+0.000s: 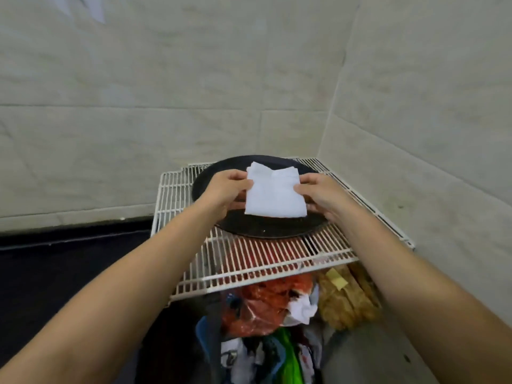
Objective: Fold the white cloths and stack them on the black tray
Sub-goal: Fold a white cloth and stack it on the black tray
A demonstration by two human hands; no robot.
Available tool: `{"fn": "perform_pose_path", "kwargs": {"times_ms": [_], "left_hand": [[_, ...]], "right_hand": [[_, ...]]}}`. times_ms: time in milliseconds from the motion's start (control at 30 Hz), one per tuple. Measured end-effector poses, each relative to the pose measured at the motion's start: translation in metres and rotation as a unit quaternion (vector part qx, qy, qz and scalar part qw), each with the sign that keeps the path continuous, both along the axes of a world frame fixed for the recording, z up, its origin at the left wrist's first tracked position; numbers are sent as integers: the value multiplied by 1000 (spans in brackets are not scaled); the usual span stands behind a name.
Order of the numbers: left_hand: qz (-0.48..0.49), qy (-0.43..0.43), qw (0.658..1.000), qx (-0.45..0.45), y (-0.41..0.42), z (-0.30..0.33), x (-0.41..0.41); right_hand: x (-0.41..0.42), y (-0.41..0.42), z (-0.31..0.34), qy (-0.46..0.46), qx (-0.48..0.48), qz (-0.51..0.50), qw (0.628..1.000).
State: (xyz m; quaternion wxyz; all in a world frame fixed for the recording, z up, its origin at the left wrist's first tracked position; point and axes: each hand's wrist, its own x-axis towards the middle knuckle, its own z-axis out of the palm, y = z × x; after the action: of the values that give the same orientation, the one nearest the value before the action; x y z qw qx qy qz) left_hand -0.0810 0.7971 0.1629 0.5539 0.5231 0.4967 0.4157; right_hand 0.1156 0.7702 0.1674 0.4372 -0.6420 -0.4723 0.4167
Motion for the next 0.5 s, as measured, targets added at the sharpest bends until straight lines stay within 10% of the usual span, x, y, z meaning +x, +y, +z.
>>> {"fn": "perform_pose_path", "kwargs": {"times_ms": [500], "left_hand": [[114,266,957,13,75,-39,23]], "right_hand": [[2,110,-39,-288,-44,87,953]]}}
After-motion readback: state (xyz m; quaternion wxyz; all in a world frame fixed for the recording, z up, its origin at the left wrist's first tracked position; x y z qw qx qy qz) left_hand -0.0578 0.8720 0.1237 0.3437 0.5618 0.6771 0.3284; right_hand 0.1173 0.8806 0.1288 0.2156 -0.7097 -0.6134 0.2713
